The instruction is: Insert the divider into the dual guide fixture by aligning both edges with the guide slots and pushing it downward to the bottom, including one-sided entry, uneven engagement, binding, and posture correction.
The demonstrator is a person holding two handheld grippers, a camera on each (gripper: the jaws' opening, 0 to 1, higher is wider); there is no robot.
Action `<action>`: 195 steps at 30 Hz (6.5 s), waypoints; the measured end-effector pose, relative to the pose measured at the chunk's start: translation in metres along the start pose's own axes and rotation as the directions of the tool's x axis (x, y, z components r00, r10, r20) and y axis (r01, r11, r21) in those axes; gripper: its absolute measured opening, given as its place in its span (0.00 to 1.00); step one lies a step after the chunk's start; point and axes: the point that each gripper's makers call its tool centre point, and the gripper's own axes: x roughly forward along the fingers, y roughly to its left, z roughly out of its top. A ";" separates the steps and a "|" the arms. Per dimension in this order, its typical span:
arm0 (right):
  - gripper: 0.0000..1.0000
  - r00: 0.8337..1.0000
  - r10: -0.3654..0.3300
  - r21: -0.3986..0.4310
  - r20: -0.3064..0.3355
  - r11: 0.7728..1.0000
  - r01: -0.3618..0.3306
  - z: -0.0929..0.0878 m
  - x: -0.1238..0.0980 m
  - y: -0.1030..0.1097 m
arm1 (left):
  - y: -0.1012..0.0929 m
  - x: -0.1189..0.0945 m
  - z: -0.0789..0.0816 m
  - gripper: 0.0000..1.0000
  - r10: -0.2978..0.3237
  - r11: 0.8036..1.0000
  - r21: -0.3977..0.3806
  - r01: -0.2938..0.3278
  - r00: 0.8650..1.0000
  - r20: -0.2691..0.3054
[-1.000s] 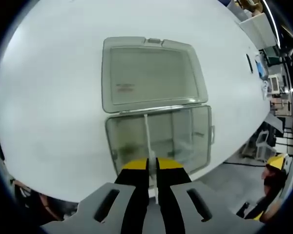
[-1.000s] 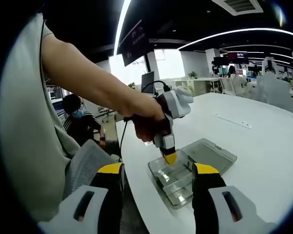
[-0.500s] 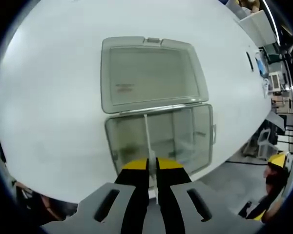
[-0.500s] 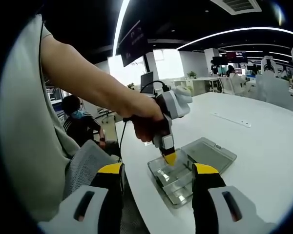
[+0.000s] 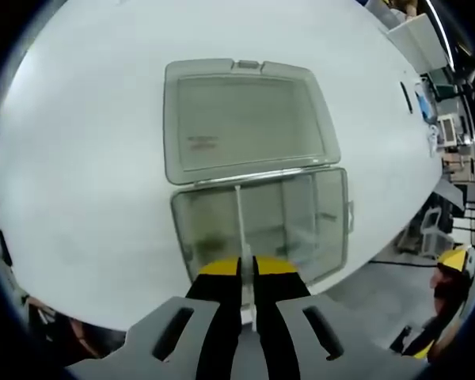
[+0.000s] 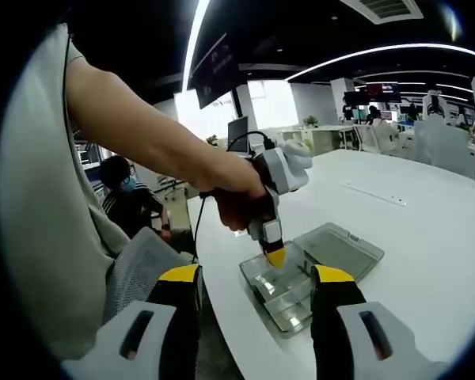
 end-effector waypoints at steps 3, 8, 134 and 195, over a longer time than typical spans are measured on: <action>0.52 1.000 -0.001 -0.001 -0.002 1.000 0.001 -0.001 0.000 -0.001 | 0.001 0.001 0.000 0.01 0.006 1.000 0.003 -0.006 1.000 0.001; 0.52 1.000 -0.002 0.001 -0.001 1.000 0.002 -0.001 0.000 -0.001 | 0.000 0.000 0.000 0.01 0.009 1.000 0.008 -0.009 1.000 0.001; 0.51 1.000 -0.019 0.026 -0.006 0.999 0.019 -0.008 -0.007 -0.007 | -0.004 0.017 0.001 0.02 0.199 0.963 0.200 -0.179 0.976 -0.086; 0.50 1.000 -0.006 0.010 -0.006 1.000 0.006 -0.003 -0.004 -0.003 | -0.007 0.010 -0.005 0.01 0.015 0.999 0.046 -0.015 1.000 -0.005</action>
